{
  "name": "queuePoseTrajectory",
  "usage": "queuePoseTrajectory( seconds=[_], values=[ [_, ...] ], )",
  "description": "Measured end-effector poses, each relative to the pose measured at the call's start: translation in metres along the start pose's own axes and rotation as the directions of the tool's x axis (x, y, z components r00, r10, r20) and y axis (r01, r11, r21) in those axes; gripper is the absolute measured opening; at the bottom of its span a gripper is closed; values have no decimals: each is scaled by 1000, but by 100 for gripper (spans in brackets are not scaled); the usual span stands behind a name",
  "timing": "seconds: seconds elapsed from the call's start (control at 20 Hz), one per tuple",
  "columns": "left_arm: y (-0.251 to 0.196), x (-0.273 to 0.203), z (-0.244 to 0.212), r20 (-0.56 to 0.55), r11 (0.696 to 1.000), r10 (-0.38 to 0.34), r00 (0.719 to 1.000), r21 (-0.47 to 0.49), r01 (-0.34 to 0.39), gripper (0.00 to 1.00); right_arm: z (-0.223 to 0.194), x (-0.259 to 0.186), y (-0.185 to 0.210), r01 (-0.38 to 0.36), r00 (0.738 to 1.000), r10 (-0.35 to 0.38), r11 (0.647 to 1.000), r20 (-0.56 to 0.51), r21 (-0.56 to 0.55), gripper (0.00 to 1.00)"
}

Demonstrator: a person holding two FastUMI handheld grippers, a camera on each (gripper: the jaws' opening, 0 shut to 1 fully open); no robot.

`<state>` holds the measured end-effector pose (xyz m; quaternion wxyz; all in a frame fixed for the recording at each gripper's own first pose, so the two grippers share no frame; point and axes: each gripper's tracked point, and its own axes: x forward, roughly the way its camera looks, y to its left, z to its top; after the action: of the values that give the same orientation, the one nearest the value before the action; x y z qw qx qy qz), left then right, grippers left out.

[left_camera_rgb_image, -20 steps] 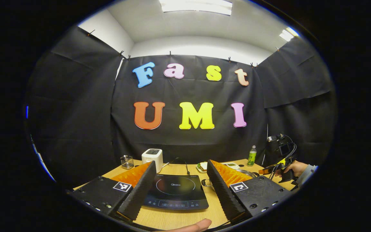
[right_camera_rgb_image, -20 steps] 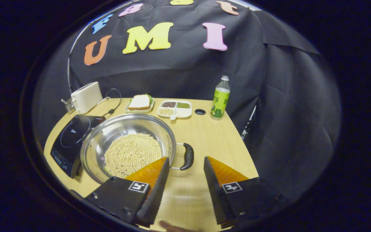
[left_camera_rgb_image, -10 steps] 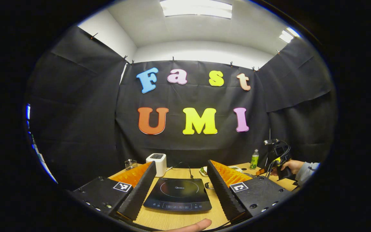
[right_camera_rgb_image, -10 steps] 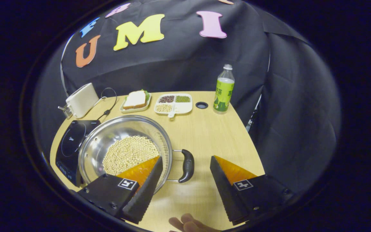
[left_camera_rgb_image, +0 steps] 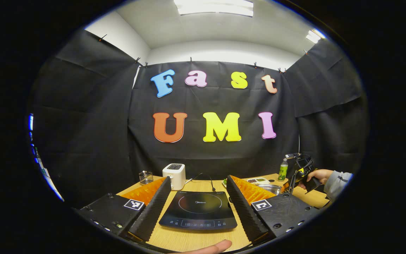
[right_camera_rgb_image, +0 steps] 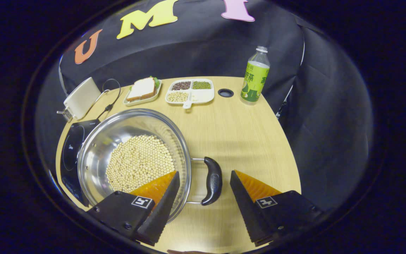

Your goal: First push the handle of the pot to place it horizontally, then grasp the pot with both hands and set it on the induction cooktop.

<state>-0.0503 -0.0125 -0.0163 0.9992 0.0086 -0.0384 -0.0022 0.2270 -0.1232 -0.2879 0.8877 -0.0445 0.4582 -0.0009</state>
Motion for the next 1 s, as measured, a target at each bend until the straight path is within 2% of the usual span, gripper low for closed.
queuePoseTrajectory(
  seconds=[0.15, 0.3, 0.4, 0.5, 0.65, 0.85, 1.0],
  values=[
    [-19, 31, -22, -61, 998, -41, 997, -54, 37, 94, 0, 1, 2, -15, 1000, 15, 1000, 11, 17, 90],
    [-44, 82, -59, -170, 996, -81, 982, -46, 74, 94, -3, 3, -1, -14, 1000, 14, 1000, 5, 20, 90],
    [-70, 117, -99, -287, 991, -132, 949, -54, 121, 94, -2, 2, 2, -27, 1000, 27, 1000, 14, 8, 90],
    [-89, 144, -138, -399, 985, -170, 901, -74, 153, 94, 0, 2, -1, -29, 999, 29, 1000, 24, 4, 89],
    [-108, 176, -174, -487, 980, -198, 851, -87, 178, 95, -1, 3, -2, -29, 999, 29, 1000, 22, -4, 89],
    [-119, 210, -225, -596, 983, -184, 782, -93, 161, 95, -3, 7, -4, -40, 999, 40, 999, 25, -3, 89],
    [-130, 230, -256, -668, 981, -189, 719, -102, 163, 94, -6, 12, -6, -49, 999, 49, 999, 24, 7, 89]
  ],
)
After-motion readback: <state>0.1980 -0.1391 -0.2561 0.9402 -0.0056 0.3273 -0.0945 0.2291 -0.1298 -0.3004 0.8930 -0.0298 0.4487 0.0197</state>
